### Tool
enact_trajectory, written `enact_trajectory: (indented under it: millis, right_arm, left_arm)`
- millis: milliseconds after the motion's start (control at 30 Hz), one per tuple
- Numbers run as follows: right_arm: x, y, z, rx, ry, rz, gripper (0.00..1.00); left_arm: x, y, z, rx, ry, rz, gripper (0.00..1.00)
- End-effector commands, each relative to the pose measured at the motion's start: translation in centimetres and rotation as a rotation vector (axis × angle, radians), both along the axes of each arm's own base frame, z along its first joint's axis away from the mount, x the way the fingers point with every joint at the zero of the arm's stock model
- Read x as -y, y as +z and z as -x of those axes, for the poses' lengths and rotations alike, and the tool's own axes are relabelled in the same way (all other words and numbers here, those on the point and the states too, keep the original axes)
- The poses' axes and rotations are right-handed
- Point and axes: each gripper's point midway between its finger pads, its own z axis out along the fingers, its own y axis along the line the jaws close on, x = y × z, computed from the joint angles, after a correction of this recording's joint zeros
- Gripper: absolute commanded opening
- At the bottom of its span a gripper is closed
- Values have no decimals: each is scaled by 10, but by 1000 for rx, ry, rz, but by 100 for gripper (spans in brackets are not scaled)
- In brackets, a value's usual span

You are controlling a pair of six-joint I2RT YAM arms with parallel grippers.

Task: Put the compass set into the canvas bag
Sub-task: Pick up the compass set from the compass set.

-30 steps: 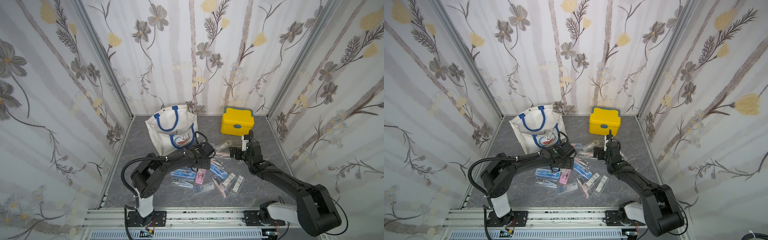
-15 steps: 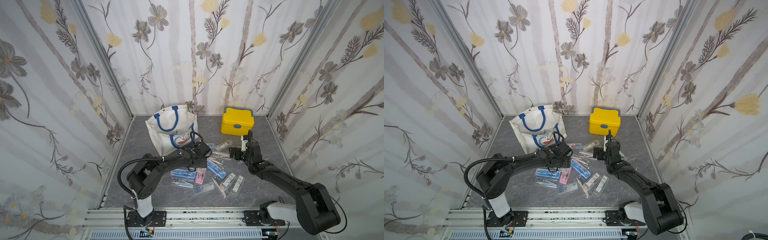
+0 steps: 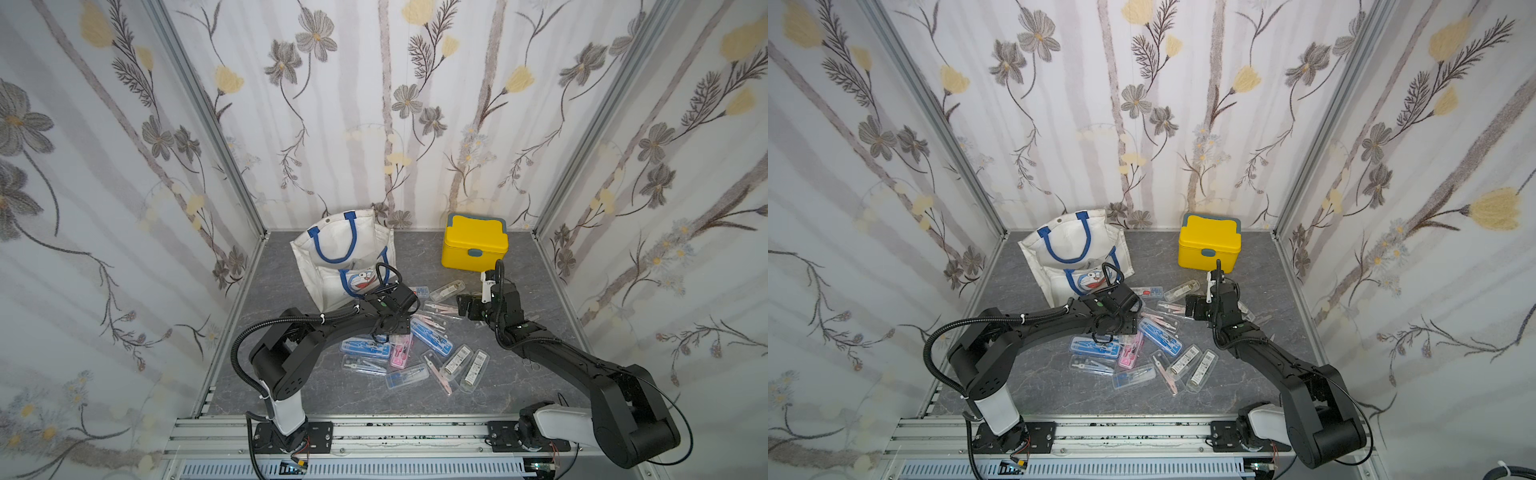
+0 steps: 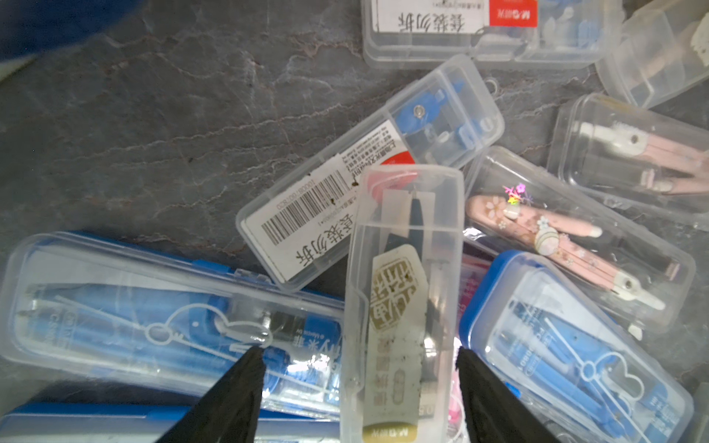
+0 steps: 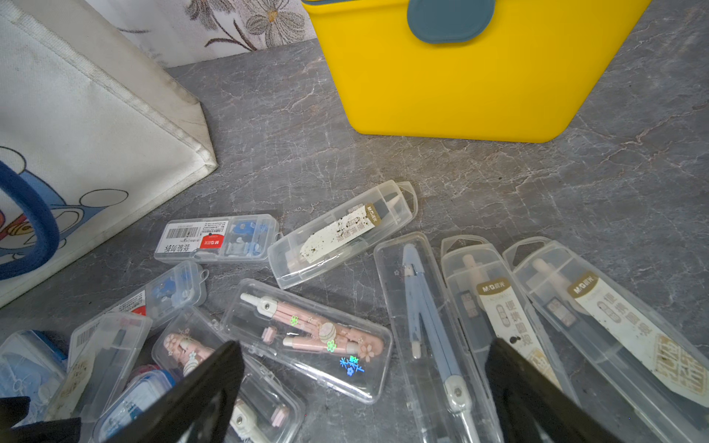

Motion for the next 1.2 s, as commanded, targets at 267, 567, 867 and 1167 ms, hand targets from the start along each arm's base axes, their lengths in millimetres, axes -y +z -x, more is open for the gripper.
enact_trajectory:
  millis: [267,567,867,1167]
  right_arm:
    - [-3,5,-3,23,5,-15,98]
    - [-2,4,-3,21,5,-10,99]
    - [-2,3,-3,20,4,-5,99]
    - [-1,2,-3,19,2,-4,99]
  left_arm:
    - [8,-3,-6,16,-3,-79,73]
    - [6,-12,-5,-2,-5,-133,62]
    - [9,-13,-6,0,-10,-138,47]
    - [9,6,-14,71,-21,-145,43]
